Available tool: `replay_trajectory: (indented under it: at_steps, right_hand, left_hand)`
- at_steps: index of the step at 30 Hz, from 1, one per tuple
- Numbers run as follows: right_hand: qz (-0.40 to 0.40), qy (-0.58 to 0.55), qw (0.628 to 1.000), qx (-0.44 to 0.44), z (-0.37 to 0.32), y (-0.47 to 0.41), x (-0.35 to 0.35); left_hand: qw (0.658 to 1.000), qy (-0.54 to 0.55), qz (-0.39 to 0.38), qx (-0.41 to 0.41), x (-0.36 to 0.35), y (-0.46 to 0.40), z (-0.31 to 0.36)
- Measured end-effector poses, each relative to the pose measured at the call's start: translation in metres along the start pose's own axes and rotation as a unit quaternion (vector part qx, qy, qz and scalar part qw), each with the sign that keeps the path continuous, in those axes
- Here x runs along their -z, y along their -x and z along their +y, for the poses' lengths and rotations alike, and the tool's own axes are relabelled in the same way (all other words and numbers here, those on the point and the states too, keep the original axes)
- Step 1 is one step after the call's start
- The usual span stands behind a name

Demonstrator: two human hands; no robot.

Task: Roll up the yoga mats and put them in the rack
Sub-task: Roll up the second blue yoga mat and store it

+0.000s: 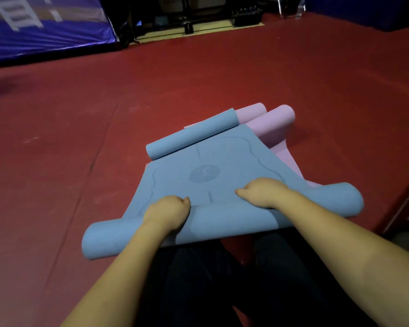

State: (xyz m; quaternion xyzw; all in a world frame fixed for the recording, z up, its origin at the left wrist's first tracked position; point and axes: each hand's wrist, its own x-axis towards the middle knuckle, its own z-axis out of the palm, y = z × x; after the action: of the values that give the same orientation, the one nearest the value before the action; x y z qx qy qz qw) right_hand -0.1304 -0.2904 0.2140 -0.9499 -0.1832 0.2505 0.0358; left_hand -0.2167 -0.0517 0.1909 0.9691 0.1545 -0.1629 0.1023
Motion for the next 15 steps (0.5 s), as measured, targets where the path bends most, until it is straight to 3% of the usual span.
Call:
replay_trajectory:
  at_steps: [2, 4, 10, 15]
  right_hand:
    - [0.169, 0.0, 0.985, 0.022, 0.002, 0.001, -0.007]
    - [0.244, 0.016, 0.969, 0.043, 0.002, 0.005, -0.013]
    - [0.341, 0.006, 0.939, 0.04, 0.004, 0.018, -0.05]
    - [0.333, 0.053, 0.94, 0.056, 0.006, 0.023, -0.074]
  left_hand:
    - [0.999, 0.001, -0.041, 0.007, 0.004, -0.013, -0.001]
    - [0.997, 0.001, -0.076, 0.003, 0.009, -0.022, 0.0]
    - [0.99, 0.031, -0.138, -0.002, 0.022, -0.03, 0.014]
    - [0.986, 0.063, -0.157, 0.006, 0.021, -0.034, 0.012]
